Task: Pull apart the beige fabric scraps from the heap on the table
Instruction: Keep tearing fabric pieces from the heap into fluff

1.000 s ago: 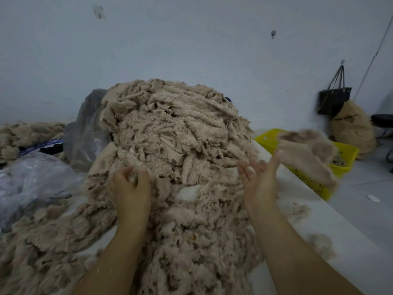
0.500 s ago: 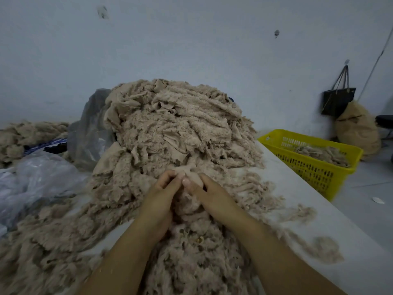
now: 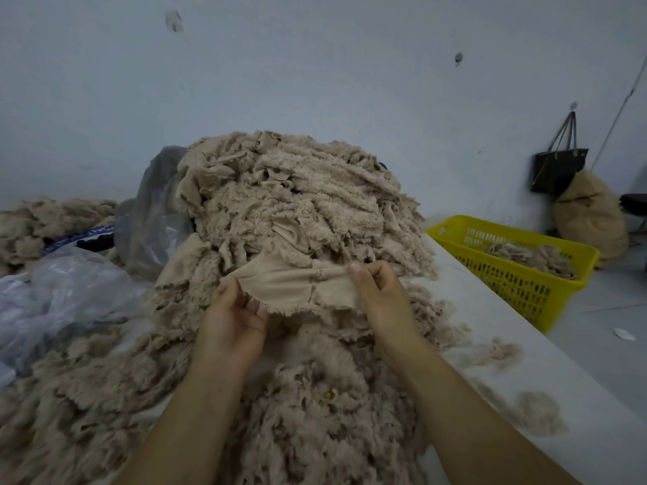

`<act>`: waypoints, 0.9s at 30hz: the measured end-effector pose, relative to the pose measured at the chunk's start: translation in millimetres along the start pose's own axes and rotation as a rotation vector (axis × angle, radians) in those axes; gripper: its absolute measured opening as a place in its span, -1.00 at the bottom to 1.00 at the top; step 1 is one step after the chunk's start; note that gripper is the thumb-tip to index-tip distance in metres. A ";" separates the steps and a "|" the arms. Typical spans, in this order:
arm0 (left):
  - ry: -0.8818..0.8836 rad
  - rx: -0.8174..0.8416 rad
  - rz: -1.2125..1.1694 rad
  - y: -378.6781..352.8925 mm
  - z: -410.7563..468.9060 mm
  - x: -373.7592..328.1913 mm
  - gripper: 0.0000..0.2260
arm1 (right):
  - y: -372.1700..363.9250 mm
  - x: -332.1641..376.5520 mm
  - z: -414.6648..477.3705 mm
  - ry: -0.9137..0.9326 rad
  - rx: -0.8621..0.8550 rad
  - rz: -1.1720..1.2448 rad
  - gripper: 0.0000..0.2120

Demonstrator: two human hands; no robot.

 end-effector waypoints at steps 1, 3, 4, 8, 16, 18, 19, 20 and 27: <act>0.001 -0.024 -0.005 2.2 2.1 0.0 -0.82 | 1.9 1.5 1.0 0.012 -0.015 -0.011 -0.70; 0.018 -0.077 0.019 5.9 5.0 1.8 -0.81 | 3.3 2.2 1.9 0.024 -0.016 -0.031 -0.70; 0.036 -0.076 0.048 5.9 5.3 4.5 -0.79 | 3.2 1.5 1.5 0.022 -0.007 -0.030 -0.71; 0.220 0.184 0.321 -14.3 -9.1 19.3 -0.38 | -1.6 1.7 0.6 0.054 0.039 -0.020 -0.76; 0.127 0.065 0.328 -13.3 -10.9 19.8 -0.71 | -10.2 -0.1 0.1 0.074 0.104 -0.240 -0.75; 0.007 0.017 0.190 -10.6 -3.9 5.2 -0.70 | -6.4 0.5 2.2 0.084 0.052 -0.281 -0.72; -0.021 -0.016 0.150 -8.4 -2.4 3.0 -0.72 | -7.5 0.4 1.5 0.088 0.046 -0.303 -0.71; -0.019 -0.051 0.127 -6.6 -2.0 3.6 -0.73 | -10.9 -0.4 0.1 0.091 0.052 -0.323 -0.71; -0.066 -0.204 -0.009 25.9 7.9 -18.8 -0.69 | 30.8 5.7 7.4 0.065 -0.241 -0.320 -0.68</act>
Point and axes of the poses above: each hand's wrist, its own z-axis towards the middle knuckle, its own y-axis out of the back of the hand, x = y × z, the point moved 6 cm from there along z, towards the middle knuckle, and after that the axes turned 7 degrees about z, right-handed, at the moved point
